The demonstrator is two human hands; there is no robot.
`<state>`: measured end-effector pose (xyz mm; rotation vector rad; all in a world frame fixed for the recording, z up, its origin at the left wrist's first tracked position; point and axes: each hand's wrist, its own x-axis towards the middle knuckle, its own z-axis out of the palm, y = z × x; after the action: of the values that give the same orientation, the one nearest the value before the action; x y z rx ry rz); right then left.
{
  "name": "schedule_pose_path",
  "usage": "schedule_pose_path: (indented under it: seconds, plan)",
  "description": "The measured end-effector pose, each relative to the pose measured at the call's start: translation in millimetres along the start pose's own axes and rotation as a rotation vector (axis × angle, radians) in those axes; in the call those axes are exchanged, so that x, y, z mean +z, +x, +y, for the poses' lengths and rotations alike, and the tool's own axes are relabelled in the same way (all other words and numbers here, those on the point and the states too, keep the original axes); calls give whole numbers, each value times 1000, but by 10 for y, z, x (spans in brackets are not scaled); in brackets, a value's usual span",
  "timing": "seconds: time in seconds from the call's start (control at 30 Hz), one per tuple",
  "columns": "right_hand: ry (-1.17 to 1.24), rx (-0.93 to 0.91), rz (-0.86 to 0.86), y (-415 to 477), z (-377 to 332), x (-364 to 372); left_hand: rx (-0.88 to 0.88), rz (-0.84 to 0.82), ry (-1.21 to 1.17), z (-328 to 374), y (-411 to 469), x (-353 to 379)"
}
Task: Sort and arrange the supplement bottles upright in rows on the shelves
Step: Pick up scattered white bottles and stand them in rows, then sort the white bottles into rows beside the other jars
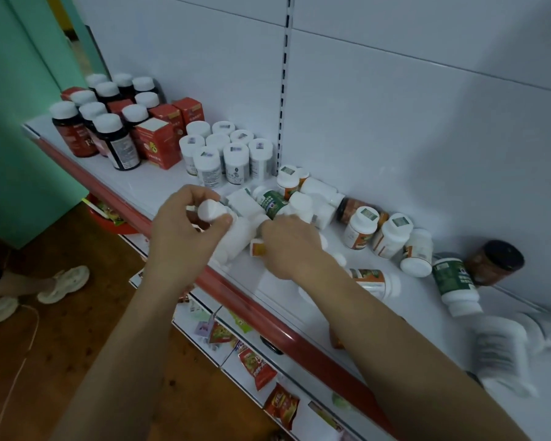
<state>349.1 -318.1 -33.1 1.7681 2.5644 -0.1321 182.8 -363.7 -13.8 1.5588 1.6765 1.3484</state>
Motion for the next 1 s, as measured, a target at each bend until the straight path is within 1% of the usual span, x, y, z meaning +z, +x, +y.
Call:
schedule_pose_path:
  seconds: [0.1, 0.17, 0.2, 0.3, 0.43, 0.5, 0.57, 0.7, 0.8, 0.93, 1.0]
  plan:
    - [352, 81, 146, -190, 242, -23, 21, 18, -37, 122, 23, 147]
    - [598, 166, 248, -439, 523, -116, 28, 5, -53, 219, 9, 285]
    - [677, 207, 313, -602, 679, -159, 25, -18, -68, 277, -7, 373]
    - [802, 363, 560, -1192, 1206, -162, 38, -131, -110, 496, -117, 753]
    - [958, 719, 850, -2195, 1806, -121, 105, -317, -175, 935, -367, 1422]
    - [925, 858, 956, -2735, 2069, -136, 146, -422, -213, 1186, -556, 1786]
    - [845, 969, 1019, -3270, 2313, -152, 193, -510, -239, 1416, -799, 2142]
    - [676, 1155, 1009, -4239, 2680, -89, 293, -718, -231, 1818, -1401, 2811]
    - [641, 1226, 960, -4805, 2808, 16, 400, -858, -146, 2025, -1947, 3306]
    - [563, 1259, 819, -5298, 2941, 279, 477, -1066, -24, 2150, -2648, 3863]
    - [529, 1278, 720, -5459, 3017, 427, 526, -1084, 50, 2177, -2920, 4101]
